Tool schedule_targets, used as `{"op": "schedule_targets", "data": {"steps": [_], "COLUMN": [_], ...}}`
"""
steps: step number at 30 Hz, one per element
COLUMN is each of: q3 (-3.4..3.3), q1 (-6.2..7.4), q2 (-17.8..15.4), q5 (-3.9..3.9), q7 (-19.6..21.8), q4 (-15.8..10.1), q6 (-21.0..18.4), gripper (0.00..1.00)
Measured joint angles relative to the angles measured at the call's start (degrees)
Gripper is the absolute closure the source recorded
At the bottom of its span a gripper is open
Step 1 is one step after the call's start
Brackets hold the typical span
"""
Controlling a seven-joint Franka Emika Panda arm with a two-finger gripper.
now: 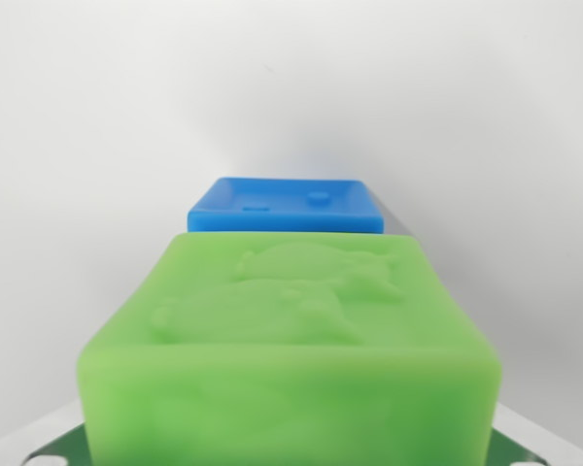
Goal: Stack cube
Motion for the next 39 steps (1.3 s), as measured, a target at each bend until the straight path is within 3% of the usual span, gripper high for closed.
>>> {"op": "schedule_targets", "data": {"steps": [16,17,39], "q3": [-0.47,-0.49,-0.54], "q1": [0.32,0.34,0.40], "q2": [2.87,2.89,2.89], "q5": [-0.62,-0.62,-0.64], "q7": [0.55,0.55,0.57], "q4": [0.39,0.39,0.43], "q6": [2.53,2.55,2.58], "gripper": [1.00,0.00,0.00]}}
